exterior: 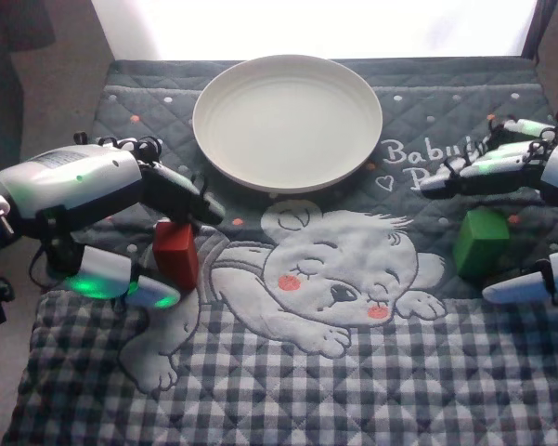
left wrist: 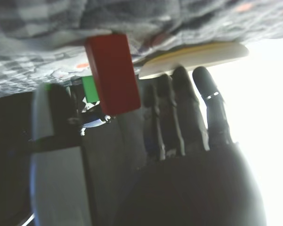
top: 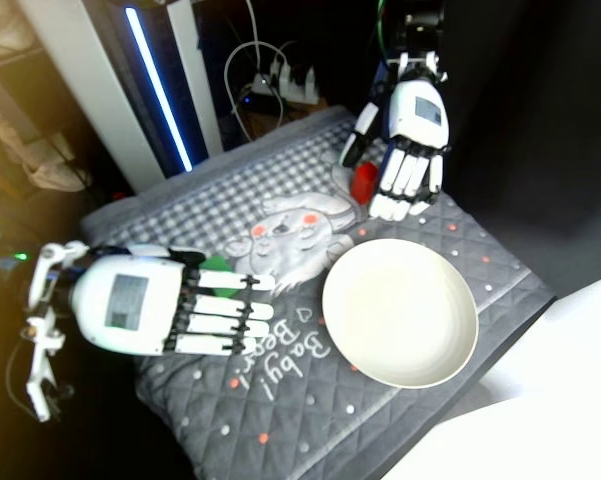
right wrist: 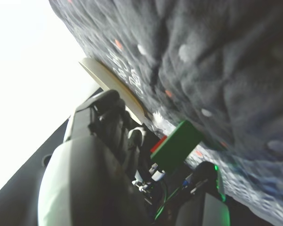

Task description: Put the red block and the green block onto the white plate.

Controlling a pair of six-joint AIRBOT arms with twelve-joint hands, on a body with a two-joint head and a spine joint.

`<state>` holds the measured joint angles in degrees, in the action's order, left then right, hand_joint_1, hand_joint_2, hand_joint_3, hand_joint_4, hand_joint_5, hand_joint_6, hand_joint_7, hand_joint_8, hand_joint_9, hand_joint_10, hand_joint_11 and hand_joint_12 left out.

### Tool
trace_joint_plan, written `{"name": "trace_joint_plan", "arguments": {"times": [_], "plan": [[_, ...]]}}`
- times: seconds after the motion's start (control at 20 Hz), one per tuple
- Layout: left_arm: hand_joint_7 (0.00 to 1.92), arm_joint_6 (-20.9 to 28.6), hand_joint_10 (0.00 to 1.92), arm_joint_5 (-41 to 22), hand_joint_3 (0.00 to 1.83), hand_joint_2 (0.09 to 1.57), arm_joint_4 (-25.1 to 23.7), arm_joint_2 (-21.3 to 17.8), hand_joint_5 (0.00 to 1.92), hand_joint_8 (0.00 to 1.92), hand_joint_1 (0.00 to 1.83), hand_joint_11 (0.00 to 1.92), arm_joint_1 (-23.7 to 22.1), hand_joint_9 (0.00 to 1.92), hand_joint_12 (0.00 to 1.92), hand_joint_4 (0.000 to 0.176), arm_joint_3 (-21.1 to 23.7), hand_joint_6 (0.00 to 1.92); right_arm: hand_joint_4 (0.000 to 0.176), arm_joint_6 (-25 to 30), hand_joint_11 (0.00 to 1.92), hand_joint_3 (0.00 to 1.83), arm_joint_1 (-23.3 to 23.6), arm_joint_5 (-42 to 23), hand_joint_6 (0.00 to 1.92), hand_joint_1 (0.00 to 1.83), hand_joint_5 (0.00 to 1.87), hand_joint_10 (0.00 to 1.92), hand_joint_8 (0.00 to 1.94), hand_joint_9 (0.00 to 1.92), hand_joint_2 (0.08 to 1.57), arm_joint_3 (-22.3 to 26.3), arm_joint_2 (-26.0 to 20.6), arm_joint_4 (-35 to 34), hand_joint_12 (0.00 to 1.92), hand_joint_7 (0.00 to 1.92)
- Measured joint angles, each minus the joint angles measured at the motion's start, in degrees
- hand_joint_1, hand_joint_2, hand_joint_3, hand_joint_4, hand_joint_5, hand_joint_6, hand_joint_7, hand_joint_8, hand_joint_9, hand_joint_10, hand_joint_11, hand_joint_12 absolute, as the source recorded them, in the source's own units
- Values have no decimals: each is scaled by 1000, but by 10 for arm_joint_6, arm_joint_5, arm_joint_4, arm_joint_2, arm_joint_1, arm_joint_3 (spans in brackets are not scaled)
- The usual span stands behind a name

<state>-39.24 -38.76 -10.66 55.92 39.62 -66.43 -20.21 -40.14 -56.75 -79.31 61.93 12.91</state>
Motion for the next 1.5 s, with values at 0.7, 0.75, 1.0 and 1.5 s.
{"name": "trace_joint_plan", "arguments": {"times": [0.7, 0.75, 1.0, 1.5], "plan": [[941, -17, 1291, -35, 0, 1092, 18, 21, 1216, 1300, 1269, 454, -67, 761, 1720, 0, -28, 323, 0, -2, 1069, 0, 80, 12, 460, 1295, 1184, 1334, 653, 1206, 1019, -15, 6, 11, 1745, 1285], [1189, -28, 1060, -38, 1, 1049, 18, 40, 1118, 795, 1377, 349, -97, 957, 1164, 0, -46, 534, 0, -23, 1387, 0, 115, 3, 310, 1223, 1346, 1309, 565, 1458, 985, -18, 12, 13, 1730, 1499], [1224, -30, 749, -45, 0, 1011, 47, 110, 1278, 740, 1290, 795, -151, 1090, 1299, 0, -122, 312, 0, -37, 1127, 0, 179, 5, 354, 1286, 1238, 924, 725, 1272, 1015, -93, 102, -7, 1346, 1288], [510, -40, 14, 68, 0, 830, 85, 208, 416, 0, 953, 256, -173, 594, 1117, 16, -226, 2, 175, -23, 2, 0, 203, 120, 0, 686, 7, 3, 2, 46, 827, -206, 208, -51, 127, 87]]}}
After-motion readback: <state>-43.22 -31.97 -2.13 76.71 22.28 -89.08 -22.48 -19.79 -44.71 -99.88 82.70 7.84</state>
